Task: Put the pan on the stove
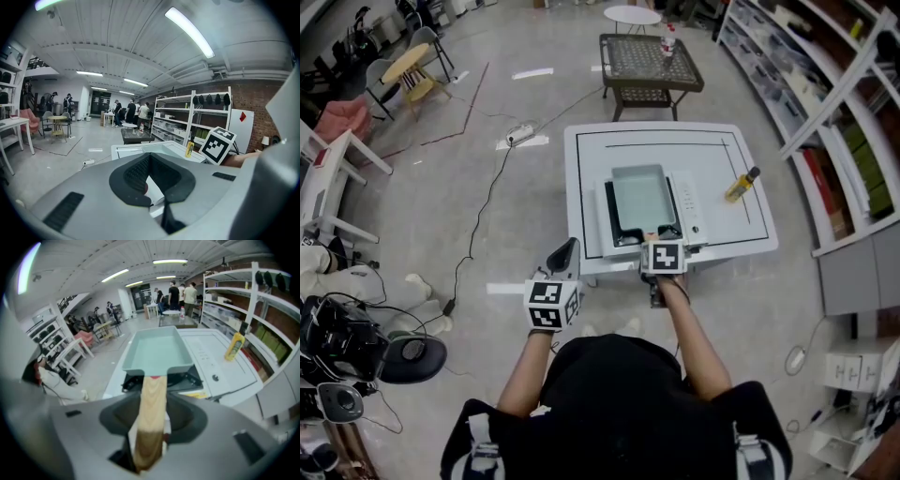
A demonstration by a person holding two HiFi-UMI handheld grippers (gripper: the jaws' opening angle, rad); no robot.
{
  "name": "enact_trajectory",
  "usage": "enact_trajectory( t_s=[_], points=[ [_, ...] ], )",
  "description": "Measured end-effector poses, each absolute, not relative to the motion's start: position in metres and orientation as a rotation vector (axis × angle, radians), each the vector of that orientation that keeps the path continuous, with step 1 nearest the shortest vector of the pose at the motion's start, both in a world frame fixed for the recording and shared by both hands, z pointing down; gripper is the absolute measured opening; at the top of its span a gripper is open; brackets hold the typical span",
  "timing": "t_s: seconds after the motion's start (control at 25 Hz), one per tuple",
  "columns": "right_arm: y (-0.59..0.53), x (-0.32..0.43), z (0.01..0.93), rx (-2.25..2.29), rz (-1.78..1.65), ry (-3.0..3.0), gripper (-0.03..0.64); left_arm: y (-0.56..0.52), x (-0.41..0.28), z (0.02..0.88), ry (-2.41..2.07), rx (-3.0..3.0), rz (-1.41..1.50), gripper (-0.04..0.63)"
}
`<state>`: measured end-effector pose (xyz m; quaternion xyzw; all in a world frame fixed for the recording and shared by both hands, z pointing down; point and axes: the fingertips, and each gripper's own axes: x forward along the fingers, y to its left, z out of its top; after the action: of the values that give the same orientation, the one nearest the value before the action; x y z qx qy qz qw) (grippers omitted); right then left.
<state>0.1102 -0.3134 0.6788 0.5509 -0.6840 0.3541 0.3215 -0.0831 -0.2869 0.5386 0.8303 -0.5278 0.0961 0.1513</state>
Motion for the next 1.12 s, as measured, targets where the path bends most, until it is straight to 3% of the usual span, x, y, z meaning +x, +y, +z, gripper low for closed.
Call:
enact_trajectory(
  t_s=[0.68,0.96,1.12],
  points=[
    [-0.315,0.118,0.587,1.459,0.720,-1.964,0.170,-0.305,-0.080,0.501,-1.559,2.461,0.254,0.025],
    [-0.322,0.123,0.518,1.579,0.474,-2.145,0.054,-0.311,-0.076,0.479,-1.554,2.497,0.241,0.025],
    [-0.325,0.124,0.485,1.618,0.338,-2.263,0.037,-0.312,-0.072,0.466,-1.541,2.527,0.213,0.025]
  ],
)
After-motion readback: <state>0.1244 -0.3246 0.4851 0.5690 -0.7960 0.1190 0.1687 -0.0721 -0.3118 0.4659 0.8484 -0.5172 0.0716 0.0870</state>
